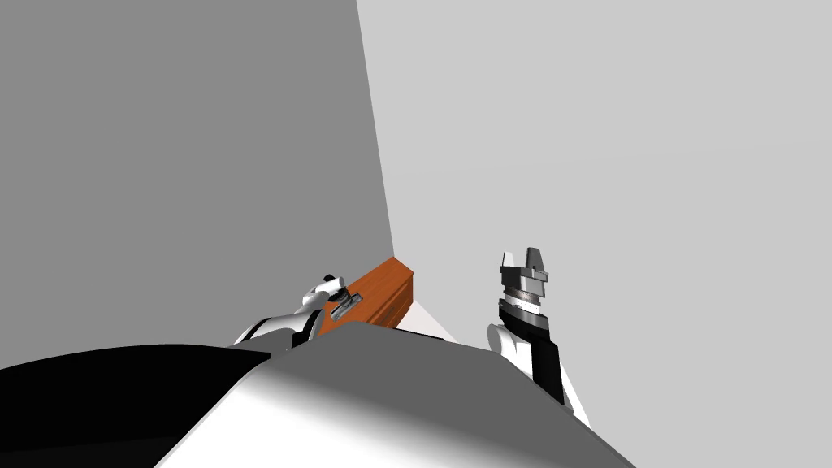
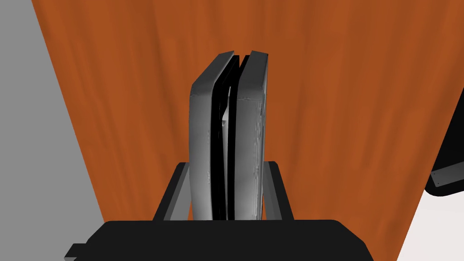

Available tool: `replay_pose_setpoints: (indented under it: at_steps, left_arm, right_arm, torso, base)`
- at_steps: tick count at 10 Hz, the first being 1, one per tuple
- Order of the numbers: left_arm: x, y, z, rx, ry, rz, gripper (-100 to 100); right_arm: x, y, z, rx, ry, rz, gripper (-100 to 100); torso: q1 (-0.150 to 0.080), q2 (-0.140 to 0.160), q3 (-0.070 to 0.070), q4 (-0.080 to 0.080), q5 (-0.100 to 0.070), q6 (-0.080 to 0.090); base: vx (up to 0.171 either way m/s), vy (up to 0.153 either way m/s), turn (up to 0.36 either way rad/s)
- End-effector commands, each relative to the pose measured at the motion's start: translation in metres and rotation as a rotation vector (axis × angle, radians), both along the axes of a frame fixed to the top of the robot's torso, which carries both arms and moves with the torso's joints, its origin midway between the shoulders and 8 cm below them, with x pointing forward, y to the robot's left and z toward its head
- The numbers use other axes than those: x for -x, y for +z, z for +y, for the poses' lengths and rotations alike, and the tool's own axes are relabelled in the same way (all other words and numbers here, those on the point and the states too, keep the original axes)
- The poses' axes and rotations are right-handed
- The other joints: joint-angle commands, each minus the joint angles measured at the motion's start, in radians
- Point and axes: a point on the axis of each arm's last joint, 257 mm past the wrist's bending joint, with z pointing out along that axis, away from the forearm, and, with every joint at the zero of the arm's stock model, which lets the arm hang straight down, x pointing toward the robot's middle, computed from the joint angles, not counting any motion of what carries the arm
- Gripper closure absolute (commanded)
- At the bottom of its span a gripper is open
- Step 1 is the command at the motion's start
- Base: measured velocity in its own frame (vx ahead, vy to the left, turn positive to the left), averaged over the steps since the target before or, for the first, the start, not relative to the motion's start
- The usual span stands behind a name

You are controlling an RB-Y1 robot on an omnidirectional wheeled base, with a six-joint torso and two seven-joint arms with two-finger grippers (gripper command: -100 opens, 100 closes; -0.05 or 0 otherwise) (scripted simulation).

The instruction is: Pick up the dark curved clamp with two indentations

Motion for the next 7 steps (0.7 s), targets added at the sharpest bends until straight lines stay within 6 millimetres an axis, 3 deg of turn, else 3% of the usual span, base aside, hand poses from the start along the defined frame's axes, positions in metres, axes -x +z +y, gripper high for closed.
replay_pose_setpoints:
  at_steps: [1, 2, 3, 6, 7]
  left_arm:
    - [0.000, 0.000, 0.000, 0.000, 0.000, 0.000, 100]
    - [0.000, 0.000, 0.000, 0.000, 0.000, 0.000, 0]
    - [-0.003, 0.010, 0.006, 0.000, 0.004, 0.000, 100]
    - [-0.005, 0.016, 0.010, -0.002, 0.005, -0.002, 100]
    - [-0.006, 0.017, 0.010, -0.001, 0.006, -0.001, 0]
  right_arm:
    - [0.000, 0.000, 0.000, 0.000, 0.000, 0.000, 0]
    - [0.000, 0.000, 0.000, 0.000, 0.000, 0.000, 0]
    - [0.000, 0.000, 0.000, 0.000, 0.000, 0.000, 0]
    - [0.000, 0.000, 0.000, 0.000, 0.000, 0.000, 0]
    - [0.000, 0.000, 0.000, 0.000, 0.000, 0.000, 0]
  torso:
    - [0.000, 0.000, 0.000, 0.000, 0.000, 0.000]
    - [0.000, 0.000, 0.000, 0.000, 0.000, 0.000]
    - [0.000, 0.000, 0.000, 0.000, 0.000, 0.000]
    - [-0.004, 0.002, 0.002, 0.001, -0.001, 0.000]
    - [-0.002, 0.002, 0.001, 0.001, -0.001, 0.000]
  base:
    - [0.000, 0.000, 0.000]
    - [0.000, 0.000, 0.000]
    - [-0.015, -0.016, -0.018]
    - [-0.027, -0.033, -0.013]
    - [0.000, 0.000, 0.000]
